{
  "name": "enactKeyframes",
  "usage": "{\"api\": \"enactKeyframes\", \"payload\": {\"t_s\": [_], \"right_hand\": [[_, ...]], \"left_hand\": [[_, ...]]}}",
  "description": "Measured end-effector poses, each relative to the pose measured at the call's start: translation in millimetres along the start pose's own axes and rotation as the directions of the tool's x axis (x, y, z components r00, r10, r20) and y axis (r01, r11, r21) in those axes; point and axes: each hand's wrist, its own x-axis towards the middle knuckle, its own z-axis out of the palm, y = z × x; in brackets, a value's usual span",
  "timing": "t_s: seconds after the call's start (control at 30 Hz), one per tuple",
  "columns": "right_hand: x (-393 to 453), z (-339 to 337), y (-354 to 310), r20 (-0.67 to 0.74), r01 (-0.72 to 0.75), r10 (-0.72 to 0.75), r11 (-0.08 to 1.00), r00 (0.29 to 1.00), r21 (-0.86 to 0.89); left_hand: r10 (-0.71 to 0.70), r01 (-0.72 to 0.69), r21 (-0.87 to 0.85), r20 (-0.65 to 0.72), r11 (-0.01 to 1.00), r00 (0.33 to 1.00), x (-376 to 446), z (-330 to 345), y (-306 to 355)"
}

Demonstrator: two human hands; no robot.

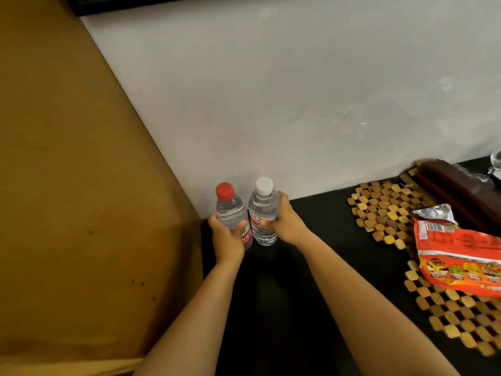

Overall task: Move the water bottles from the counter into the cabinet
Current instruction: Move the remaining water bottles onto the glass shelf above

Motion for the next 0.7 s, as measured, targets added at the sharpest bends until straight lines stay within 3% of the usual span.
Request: {"api": "enactKeyframes", "payload": {"t_s": [0.1,0.23,0.4,0.57,0.7], "right_hand": [[-33.0,1.6,8.6,-0.01,0.029,-0.029,0.999,1.0,0.016],[-82.1,1.5,22.2,0.09,0.068,-0.071,0.997,0.993,0.035],[-146.5,11.1,34.3,0.188,0.01,-0.025,0.997,0.982,0.082],[-201.9,59.1,32.1,-0.224,-0.042,0.061,0.995,0.973,0.088],[-249.0,97.6,17.7,-0.293,-0.079,0.123,0.984,0.948,0.158]], "left_hand": [[0.067,-0.068,0.01,0.06,0.998,0.996,-36.4,-13.5,-9.6],[0.113,-0.125,0.054,0.192,0.991,0.975,-82.5,-43.2,-31.6],[0.156,-0.205,0.1,0.363,0.974,0.919,-122.9,-83.7,-54.3],[0.135,-0.173,0.034,0.486,0.984,0.864,-162.7,-124.1,-65.4],[0.081,-0.041,-0.083,0.563,0.996,0.823,-189.6,-175.1,-71.6]]}}
